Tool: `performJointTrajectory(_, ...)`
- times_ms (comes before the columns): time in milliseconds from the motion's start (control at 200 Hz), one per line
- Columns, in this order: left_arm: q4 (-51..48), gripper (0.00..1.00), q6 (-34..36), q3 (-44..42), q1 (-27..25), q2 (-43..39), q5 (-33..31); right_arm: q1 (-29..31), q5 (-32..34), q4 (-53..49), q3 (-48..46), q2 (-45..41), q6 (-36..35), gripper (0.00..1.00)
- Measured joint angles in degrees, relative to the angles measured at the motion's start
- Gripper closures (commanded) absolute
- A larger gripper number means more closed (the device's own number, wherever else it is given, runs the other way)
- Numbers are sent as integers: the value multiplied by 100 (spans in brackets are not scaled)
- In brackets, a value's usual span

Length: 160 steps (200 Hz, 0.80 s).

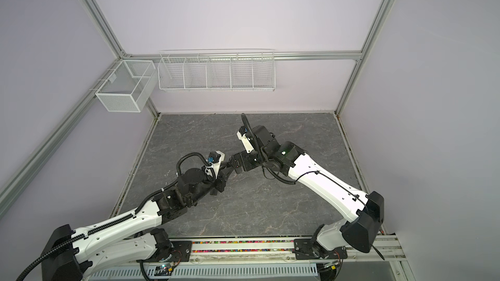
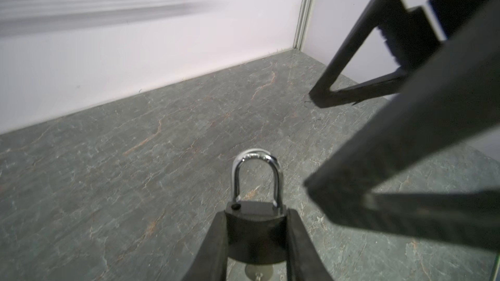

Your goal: Unlock with the key

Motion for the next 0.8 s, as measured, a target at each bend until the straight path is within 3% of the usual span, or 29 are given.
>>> performJointTrajectory(800,398,100,293,-238,0,186,59,-243,715,-876,1097,1056,-507,4)
